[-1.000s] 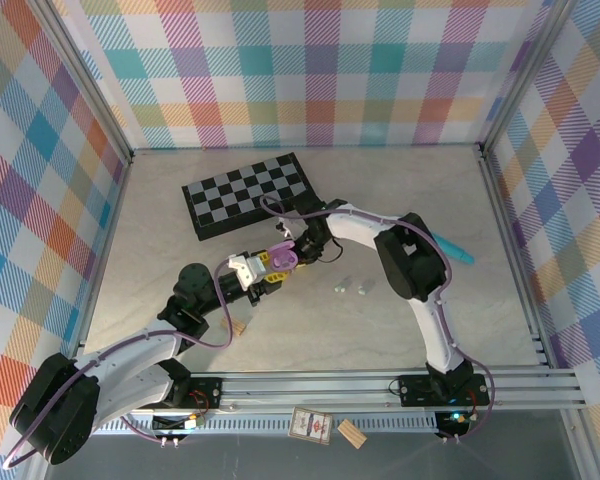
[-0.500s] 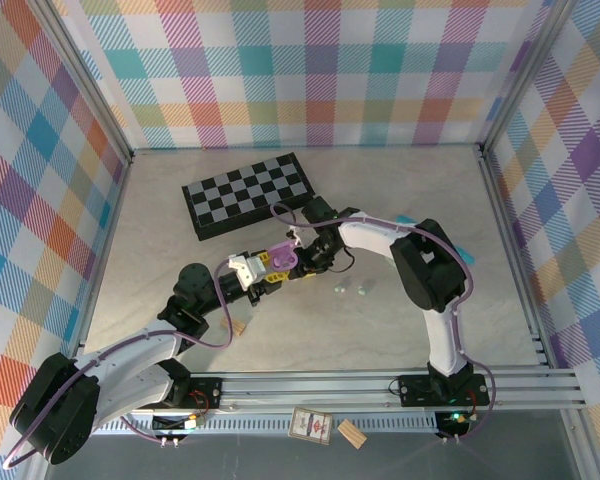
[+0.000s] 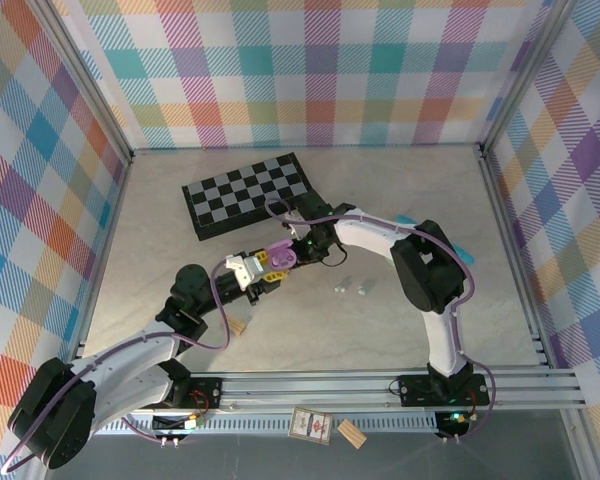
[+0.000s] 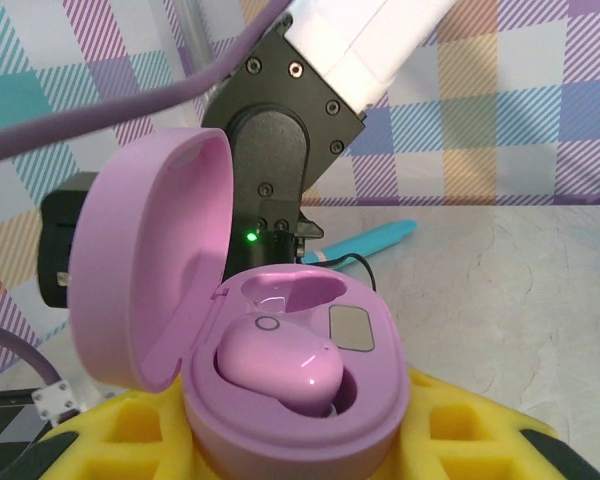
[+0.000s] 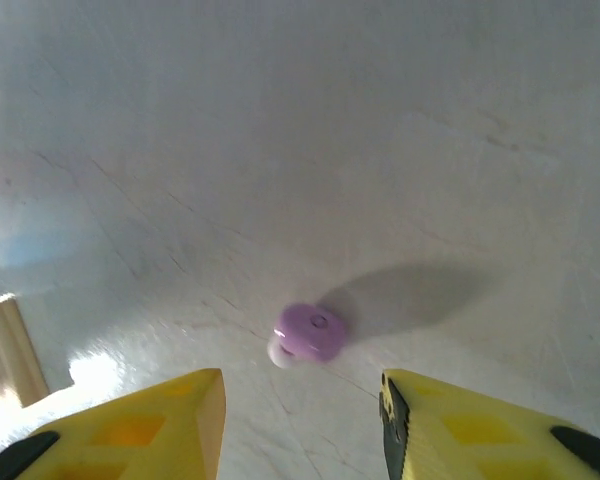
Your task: Insert wireless bluetooth earbuds into charging case
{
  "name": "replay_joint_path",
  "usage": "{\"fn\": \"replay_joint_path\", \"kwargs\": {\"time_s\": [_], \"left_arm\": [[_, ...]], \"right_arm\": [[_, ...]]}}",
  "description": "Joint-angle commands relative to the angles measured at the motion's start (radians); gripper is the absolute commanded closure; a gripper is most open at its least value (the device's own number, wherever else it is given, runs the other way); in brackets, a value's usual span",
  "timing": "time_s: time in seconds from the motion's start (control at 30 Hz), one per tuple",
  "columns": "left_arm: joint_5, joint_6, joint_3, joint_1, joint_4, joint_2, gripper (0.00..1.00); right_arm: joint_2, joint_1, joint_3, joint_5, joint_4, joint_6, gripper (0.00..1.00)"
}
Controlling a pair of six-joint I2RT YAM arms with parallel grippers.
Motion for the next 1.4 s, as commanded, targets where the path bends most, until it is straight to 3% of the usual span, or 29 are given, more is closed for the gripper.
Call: {"fn": "replay_joint_path", "kwargs": {"time_s": [0.0,0.2,0.43,0.8,1.37], "left_arm": [[0.007,0.003,0.005,0.009,0.026,-0.010,0.71],[0.009,-0.001,-0.001,0.009,0.027,-0.015,0.71],[0.004,0.003,-0.007,0.010,0.014,-0.036,0.71],[0.013,0.008,0.001,0.014,0.014,-0.031,0.71],[0.019,0.009,0.008,0.015,0.005,-0.041,0.71]], "right_arm": [[0.048,0.011,0.050,-0.002,0.002,0.043,0.54],[0.141,0.012,0.162,-0.011,-0.070,0.080,0.54],[0.171,0.028,0.198,0.086,-0.151,0.163,0.56],[0.204,0.102,0.264,0.349,-0.315,0.090,0.58],[0.133,0.131,0.223,0.517,-0.412,0.017,0.54]]}}
